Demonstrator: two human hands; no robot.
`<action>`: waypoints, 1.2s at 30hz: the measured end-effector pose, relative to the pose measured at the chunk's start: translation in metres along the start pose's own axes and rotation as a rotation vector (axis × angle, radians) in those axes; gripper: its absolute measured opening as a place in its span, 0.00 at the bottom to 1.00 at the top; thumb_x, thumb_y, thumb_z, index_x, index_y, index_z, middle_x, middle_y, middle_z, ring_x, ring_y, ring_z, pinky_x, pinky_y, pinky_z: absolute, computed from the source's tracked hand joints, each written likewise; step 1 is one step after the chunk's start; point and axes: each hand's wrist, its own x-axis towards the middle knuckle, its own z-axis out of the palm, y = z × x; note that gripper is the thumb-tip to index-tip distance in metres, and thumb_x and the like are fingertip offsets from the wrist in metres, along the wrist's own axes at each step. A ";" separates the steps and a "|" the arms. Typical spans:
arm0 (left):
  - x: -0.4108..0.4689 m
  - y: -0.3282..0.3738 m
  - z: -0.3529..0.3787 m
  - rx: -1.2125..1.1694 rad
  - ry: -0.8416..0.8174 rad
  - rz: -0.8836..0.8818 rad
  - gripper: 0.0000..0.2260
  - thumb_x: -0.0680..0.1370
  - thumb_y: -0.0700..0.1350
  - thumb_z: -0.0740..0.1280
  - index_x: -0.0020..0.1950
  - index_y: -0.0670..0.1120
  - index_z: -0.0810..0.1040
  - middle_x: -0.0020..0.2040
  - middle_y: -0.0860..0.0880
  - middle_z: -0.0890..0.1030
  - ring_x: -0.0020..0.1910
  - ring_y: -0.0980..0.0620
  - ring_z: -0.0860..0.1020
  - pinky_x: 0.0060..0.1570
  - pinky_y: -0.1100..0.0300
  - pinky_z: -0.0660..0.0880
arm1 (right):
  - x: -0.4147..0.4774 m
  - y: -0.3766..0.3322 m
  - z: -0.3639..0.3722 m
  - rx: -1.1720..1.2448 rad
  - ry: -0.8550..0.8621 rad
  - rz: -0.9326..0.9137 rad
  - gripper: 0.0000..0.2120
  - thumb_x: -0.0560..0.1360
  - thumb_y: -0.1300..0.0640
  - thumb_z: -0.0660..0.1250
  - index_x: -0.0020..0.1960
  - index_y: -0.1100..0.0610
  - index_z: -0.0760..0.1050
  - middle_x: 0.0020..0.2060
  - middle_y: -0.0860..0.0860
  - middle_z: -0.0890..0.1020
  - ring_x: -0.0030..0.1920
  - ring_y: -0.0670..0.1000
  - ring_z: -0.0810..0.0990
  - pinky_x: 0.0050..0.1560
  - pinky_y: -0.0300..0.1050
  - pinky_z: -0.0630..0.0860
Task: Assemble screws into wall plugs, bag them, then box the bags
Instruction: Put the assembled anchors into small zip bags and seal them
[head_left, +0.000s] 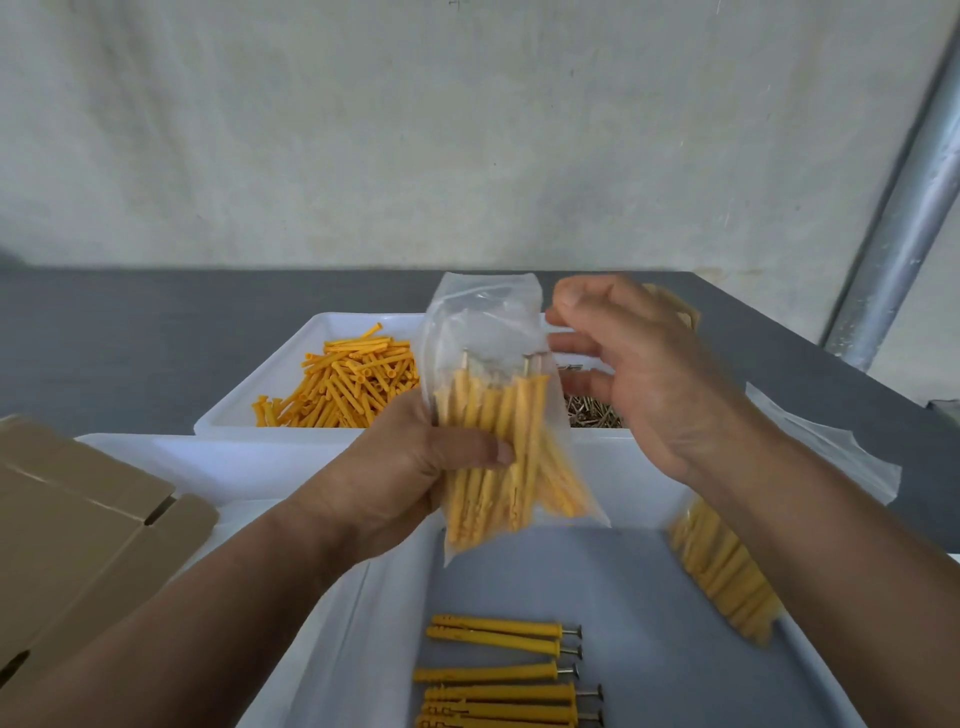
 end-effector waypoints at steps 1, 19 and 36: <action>0.000 0.000 -0.001 -0.029 0.011 0.001 0.14 0.64 0.32 0.70 0.49 0.40 0.83 0.45 0.40 0.83 0.44 0.43 0.83 0.43 0.52 0.80 | -0.001 -0.001 -0.001 0.032 -0.033 0.061 0.10 0.65 0.47 0.71 0.45 0.49 0.82 0.48 0.50 0.82 0.49 0.52 0.83 0.41 0.45 0.80; 0.006 0.000 -0.012 -0.188 0.089 -0.110 0.23 0.63 0.37 0.65 0.57 0.36 0.81 0.56 0.36 0.82 0.53 0.38 0.81 0.54 0.44 0.79 | -0.014 0.009 0.014 -0.148 -0.440 0.424 0.21 0.73 0.70 0.68 0.63 0.57 0.73 0.49 0.57 0.84 0.47 0.55 0.85 0.46 0.48 0.82; 0.002 0.003 -0.003 -0.270 0.036 -0.106 0.24 0.68 0.37 0.71 0.64 0.40 0.77 0.60 0.39 0.81 0.59 0.39 0.80 0.56 0.44 0.78 | -0.009 0.010 0.013 -0.175 -0.219 0.254 0.21 0.71 0.71 0.65 0.58 0.53 0.76 0.41 0.50 0.85 0.41 0.49 0.83 0.39 0.43 0.76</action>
